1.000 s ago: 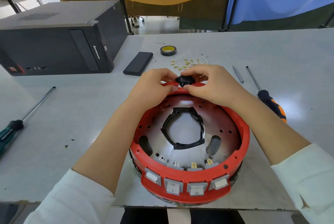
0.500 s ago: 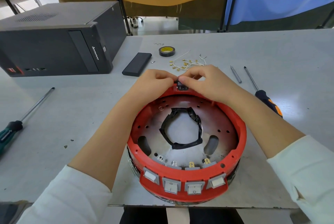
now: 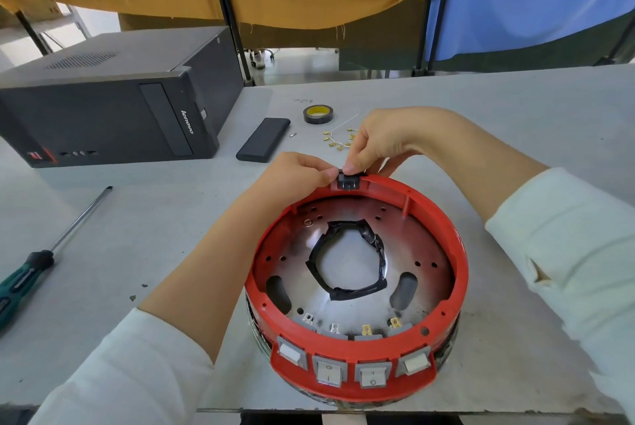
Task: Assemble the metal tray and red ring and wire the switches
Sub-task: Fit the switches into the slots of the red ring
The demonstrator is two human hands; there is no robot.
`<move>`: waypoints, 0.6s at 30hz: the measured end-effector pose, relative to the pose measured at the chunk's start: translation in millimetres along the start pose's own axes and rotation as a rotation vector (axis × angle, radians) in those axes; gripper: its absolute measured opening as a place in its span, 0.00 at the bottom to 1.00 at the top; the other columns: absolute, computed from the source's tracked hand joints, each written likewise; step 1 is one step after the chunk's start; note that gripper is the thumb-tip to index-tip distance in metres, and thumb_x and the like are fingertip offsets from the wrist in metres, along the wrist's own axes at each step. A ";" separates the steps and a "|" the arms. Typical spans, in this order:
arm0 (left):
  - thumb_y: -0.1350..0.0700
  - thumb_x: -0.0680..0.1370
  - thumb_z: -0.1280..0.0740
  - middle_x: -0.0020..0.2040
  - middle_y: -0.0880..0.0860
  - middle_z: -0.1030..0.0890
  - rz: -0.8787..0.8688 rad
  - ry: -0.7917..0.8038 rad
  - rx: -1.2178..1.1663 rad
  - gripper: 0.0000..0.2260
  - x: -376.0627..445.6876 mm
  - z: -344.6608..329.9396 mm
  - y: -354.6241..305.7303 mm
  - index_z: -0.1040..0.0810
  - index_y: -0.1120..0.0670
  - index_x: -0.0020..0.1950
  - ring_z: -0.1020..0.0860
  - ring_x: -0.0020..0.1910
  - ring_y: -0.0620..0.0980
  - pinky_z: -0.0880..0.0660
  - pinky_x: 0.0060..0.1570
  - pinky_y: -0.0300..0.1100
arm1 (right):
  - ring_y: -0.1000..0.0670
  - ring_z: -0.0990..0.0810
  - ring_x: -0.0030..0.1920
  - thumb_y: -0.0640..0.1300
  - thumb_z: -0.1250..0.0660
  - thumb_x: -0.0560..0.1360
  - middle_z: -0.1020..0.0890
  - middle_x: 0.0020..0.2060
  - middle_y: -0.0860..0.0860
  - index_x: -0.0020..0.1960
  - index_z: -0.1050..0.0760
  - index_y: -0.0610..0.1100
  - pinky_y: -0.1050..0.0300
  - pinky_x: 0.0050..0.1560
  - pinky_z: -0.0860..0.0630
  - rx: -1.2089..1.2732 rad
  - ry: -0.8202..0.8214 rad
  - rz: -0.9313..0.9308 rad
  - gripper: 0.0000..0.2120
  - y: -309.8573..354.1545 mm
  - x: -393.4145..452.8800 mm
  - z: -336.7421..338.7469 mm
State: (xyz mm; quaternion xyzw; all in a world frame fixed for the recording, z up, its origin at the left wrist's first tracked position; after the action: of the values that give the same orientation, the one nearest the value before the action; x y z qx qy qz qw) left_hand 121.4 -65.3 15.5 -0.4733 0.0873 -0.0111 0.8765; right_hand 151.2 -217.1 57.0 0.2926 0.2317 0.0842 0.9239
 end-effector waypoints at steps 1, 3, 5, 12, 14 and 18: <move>0.54 0.77 0.31 0.48 0.50 0.17 0.015 0.000 -0.009 0.04 0.2 -0.1 -0.2 0.16 0.48 0.44 0.24 0.47 0.43 0.32 0.40 0.28 | 0.50 0.18 0.41 0.42 0.26 0.71 0.16 0.39 0.47 0.47 0.17 0.41 0.56 0.46 0.18 -0.015 0.011 -0.009 0.06 2.6 0.6 0.0; 0.54 0.77 0.31 0.48 0.48 0.18 0.045 -0.009 -0.023 0.04 1.1 0.1 -1.4 0.16 0.49 0.44 0.24 0.45 0.42 0.32 0.38 0.29 | 0.47 0.17 0.41 0.40 0.28 0.72 0.16 0.39 0.45 0.46 0.18 0.40 0.53 0.47 0.18 -0.031 0.026 -0.029 0.05 8.2 0.6 -0.7; 0.51 0.75 0.31 0.48 0.49 0.17 0.088 -0.021 -0.035 0.06 1.3 0.6 -2.5 0.16 0.51 0.48 0.22 0.44 0.44 0.30 0.41 0.34 | 0.46 0.18 0.42 0.38 0.29 0.73 0.17 0.39 0.45 0.46 0.19 0.38 0.51 0.48 0.19 -0.054 0.038 -0.049 0.03 13.5 -0.4 -1.7; 0.45 0.72 0.26 0.47 0.47 0.15 -0.040 0.069 0.036 0.08 -2.8 -3.3 0.7 0.15 0.46 0.47 0.19 0.45 0.44 0.25 0.49 0.36 | 0.44 0.19 0.47 0.35 0.34 0.77 0.19 0.43 0.43 0.43 0.22 0.41 0.48 0.55 0.21 -0.152 0.084 -0.123 0.05 19.5 5.2 -5.4; 0.47 0.71 0.25 0.46 0.47 0.14 -0.040 0.060 0.029 0.07 -0.4 -4.3 1.8 0.15 0.46 0.47 0.18 0.44 0.44 0.24 0.50 0.36 | 0.45 0.19 0.47 0.37 0.32 0.76 0.19 0.42 0.43 0.45 0.22 0.41 0.49 0.52 0.20 -0.162 0.081 -0.124 0.02 20.0 6.0 -4.8; 0.47 0.71 0.24 0.43 0.46 0.15 -0.026 0.041 0.018 0.05 2.7 -5.4 1.2 0.15 0.46 0.43 0.21 0.40 0.42 0.26 0.45 0.34 | 0.45 0.18 0.45 0.37 0.32 0.76 0.18 0.41 0.44 0.49 0.21 0.39 0.51 0.50 0.20 -0.166 0.089 -0.110 0.04 19.5 7.6 -4.4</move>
State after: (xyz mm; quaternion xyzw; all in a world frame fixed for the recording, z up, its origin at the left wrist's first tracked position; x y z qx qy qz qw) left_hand 123.1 -69.3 11.3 -0.4659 0.0992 -0.0329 0.8786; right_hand 155.4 -196.9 62.2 0.1980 0.2803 0.0650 0.9370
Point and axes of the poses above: each hand's wrist, its own x-axis towards the middle knuckle, its own z-axis out of the back of the hand, y = z × x, the point moved 3 cm from there along x, towards the middle knuckle
